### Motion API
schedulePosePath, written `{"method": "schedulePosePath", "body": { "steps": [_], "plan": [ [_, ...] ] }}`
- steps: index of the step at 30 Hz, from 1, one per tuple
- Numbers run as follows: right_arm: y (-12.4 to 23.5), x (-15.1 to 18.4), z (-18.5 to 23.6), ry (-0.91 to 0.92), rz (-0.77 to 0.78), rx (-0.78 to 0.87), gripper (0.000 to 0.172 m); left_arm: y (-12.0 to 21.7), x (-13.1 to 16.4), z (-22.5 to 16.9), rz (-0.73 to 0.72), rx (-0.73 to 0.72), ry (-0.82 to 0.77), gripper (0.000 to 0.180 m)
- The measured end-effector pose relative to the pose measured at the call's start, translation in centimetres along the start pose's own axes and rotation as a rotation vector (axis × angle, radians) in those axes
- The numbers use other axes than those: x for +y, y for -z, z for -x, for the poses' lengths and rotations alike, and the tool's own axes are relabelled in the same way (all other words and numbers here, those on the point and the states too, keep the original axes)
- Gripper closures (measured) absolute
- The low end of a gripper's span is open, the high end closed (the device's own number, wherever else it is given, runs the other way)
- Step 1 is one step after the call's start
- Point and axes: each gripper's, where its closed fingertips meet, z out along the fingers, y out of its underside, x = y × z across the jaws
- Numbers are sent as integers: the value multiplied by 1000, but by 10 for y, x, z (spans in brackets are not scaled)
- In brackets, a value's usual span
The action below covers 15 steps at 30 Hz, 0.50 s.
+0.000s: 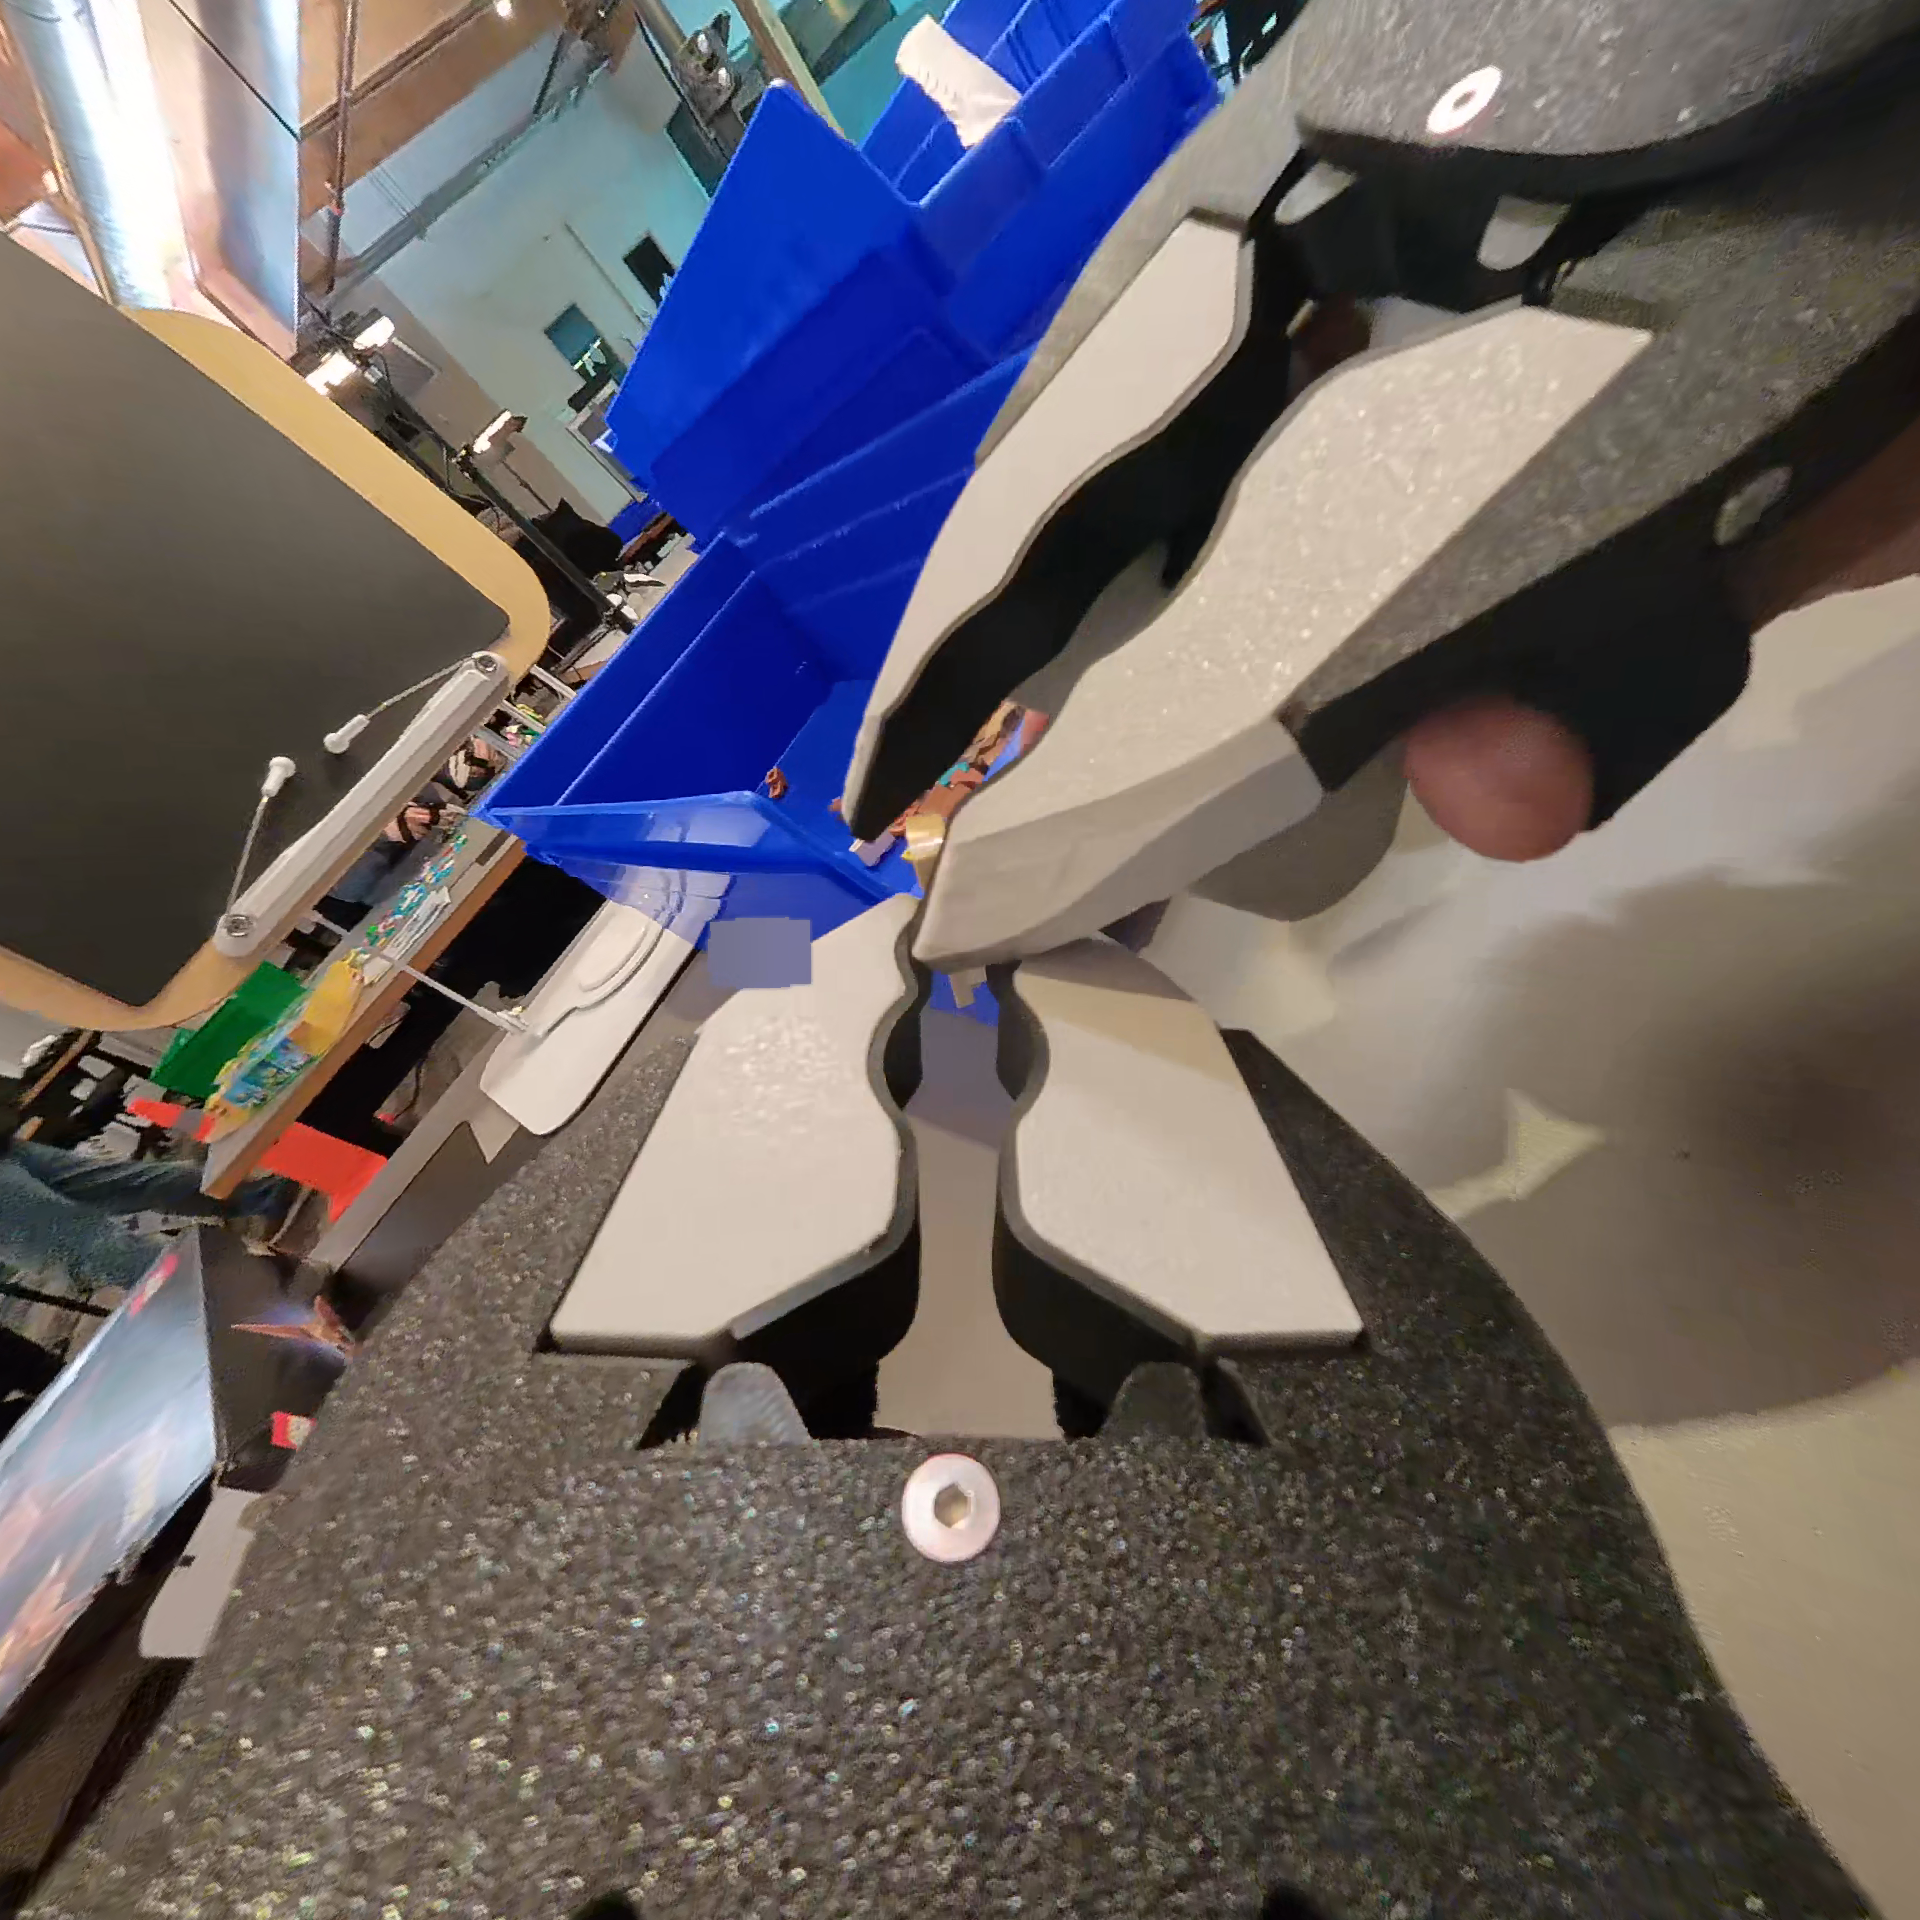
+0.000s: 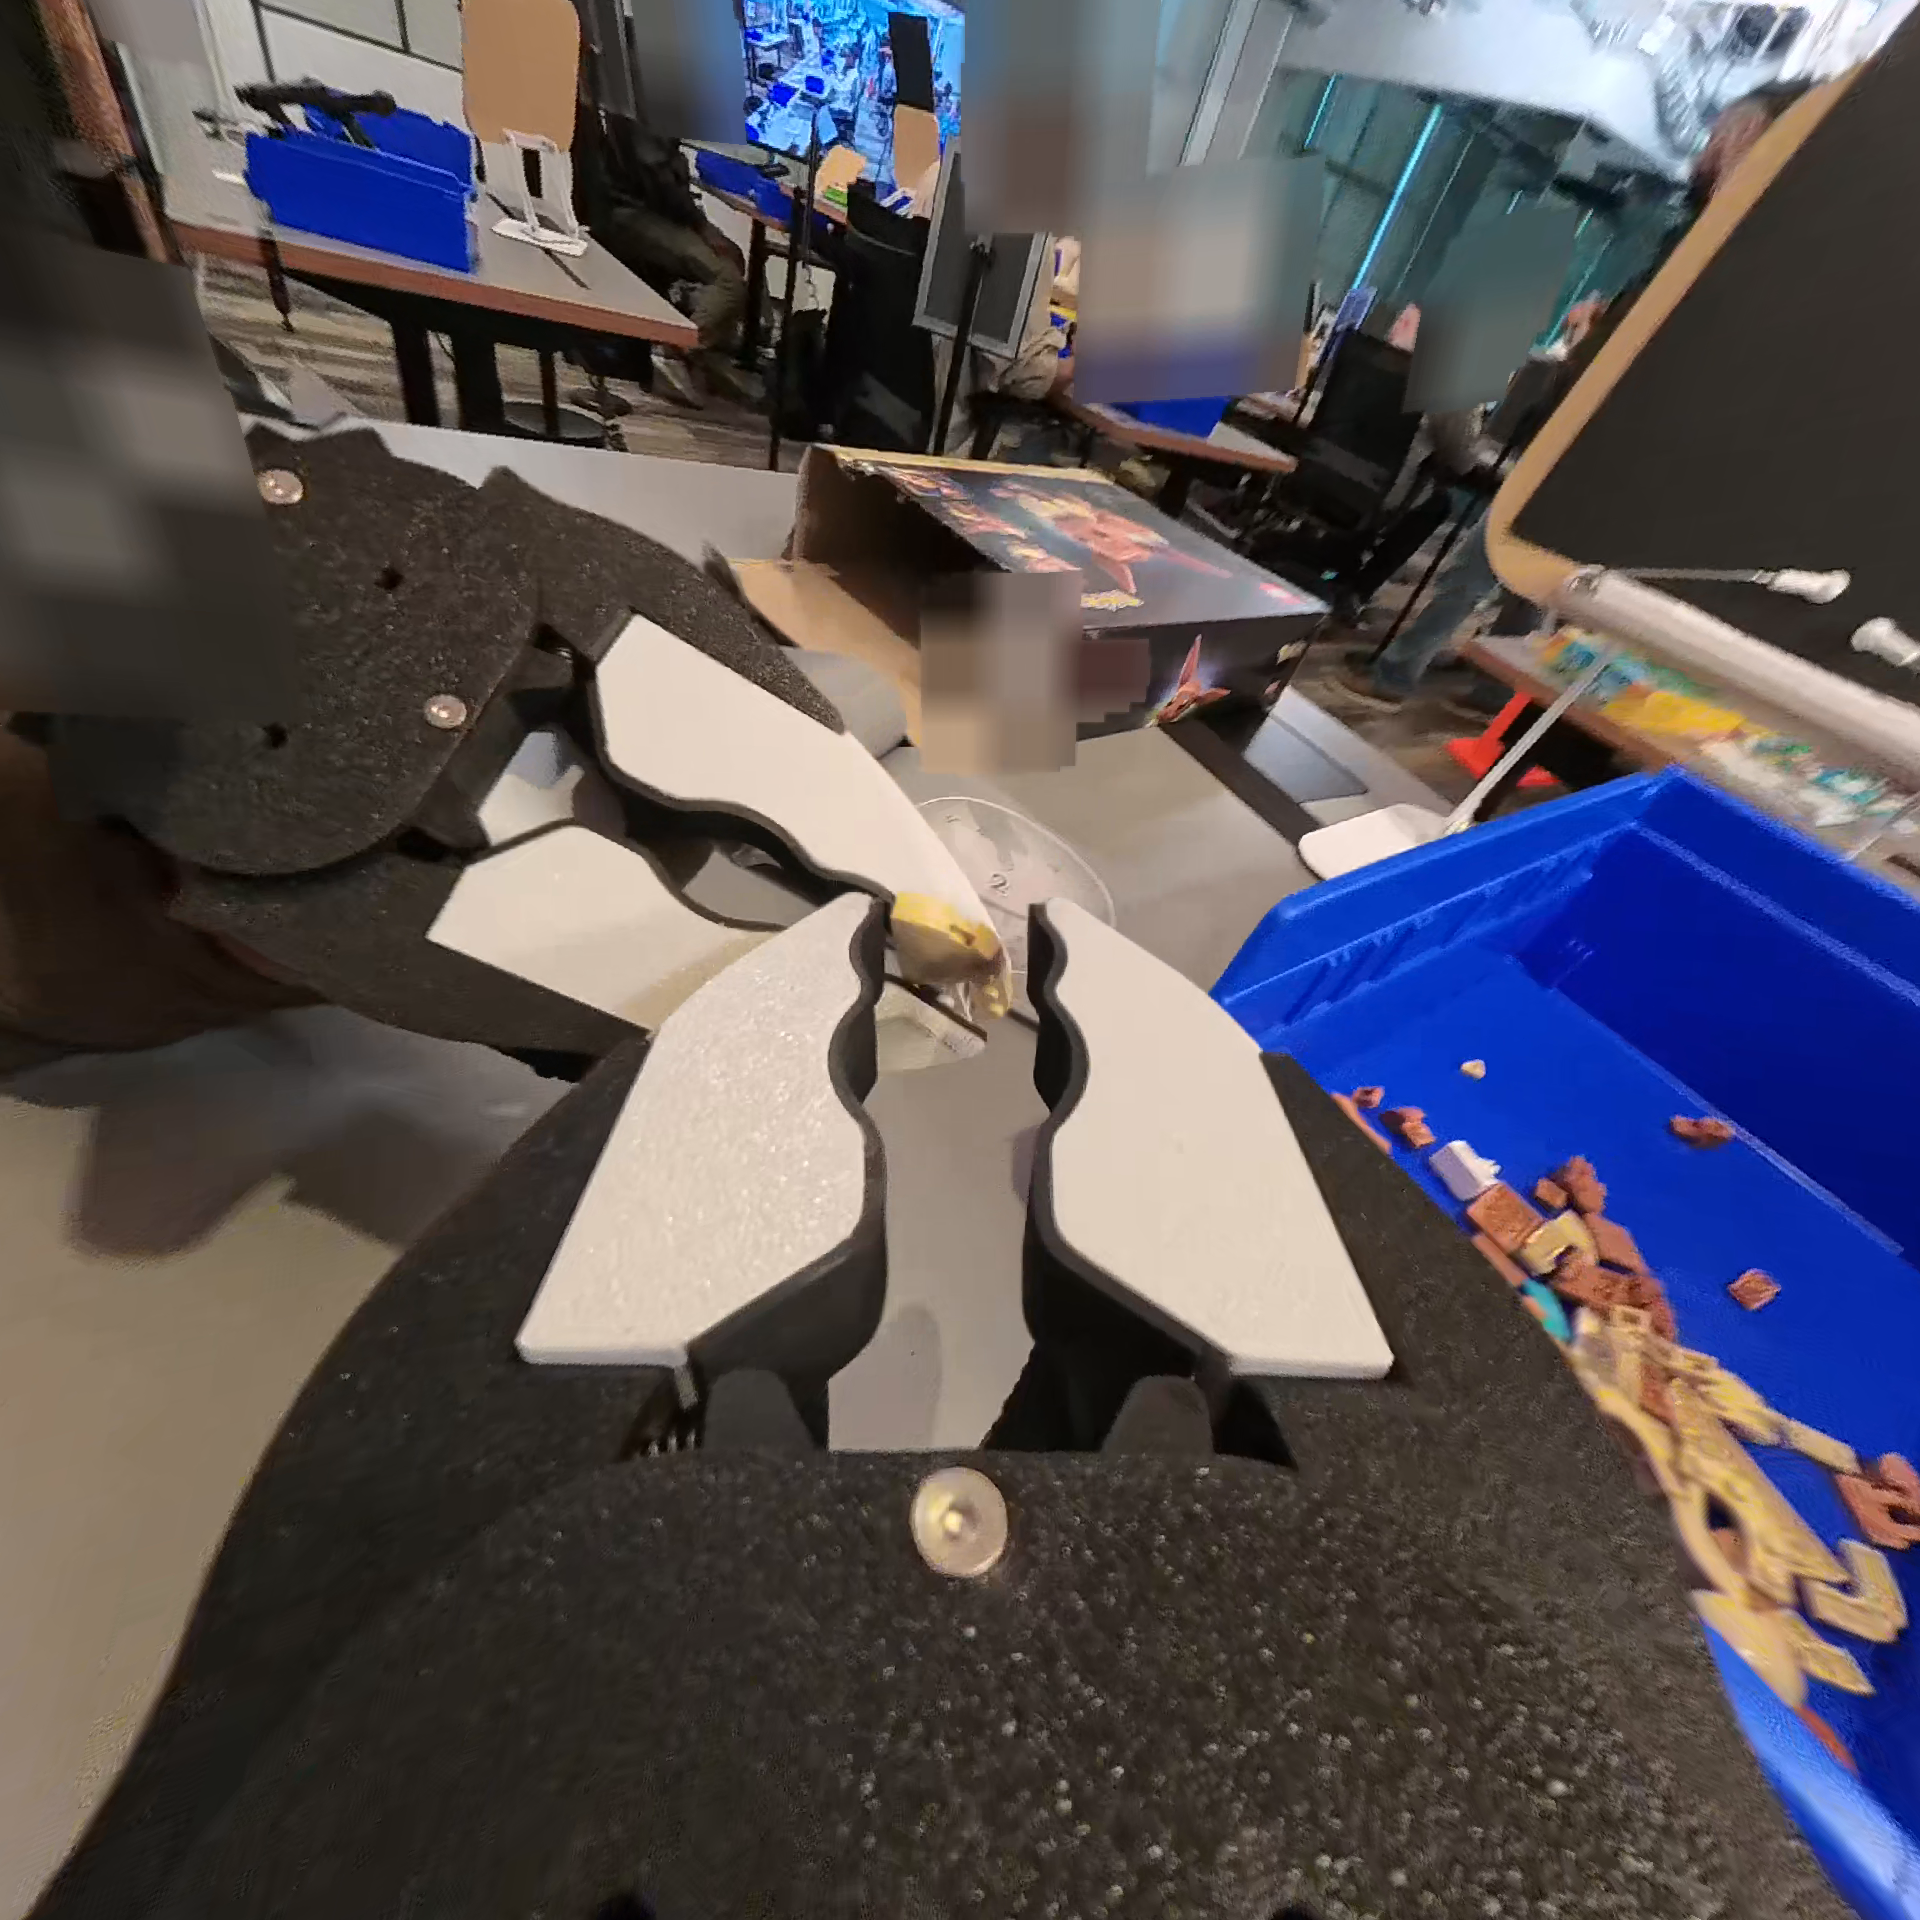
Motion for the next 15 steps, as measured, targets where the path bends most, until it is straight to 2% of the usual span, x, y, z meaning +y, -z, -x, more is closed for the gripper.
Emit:
{"method": "schedulePosePath", "body": {
  "steps": [2,7,15],
  "plan": [
    [0,2,1,-52,11,-32,152,0,0,0,-4,11,18,171],
    [0,2,0,-88,26,-41,153,0,-1,-1,-15,31,47,171],
    [6,-5,-10,-490,-52,-177,153,-1,-4,1,-41,20,76,159]
  ]
}}
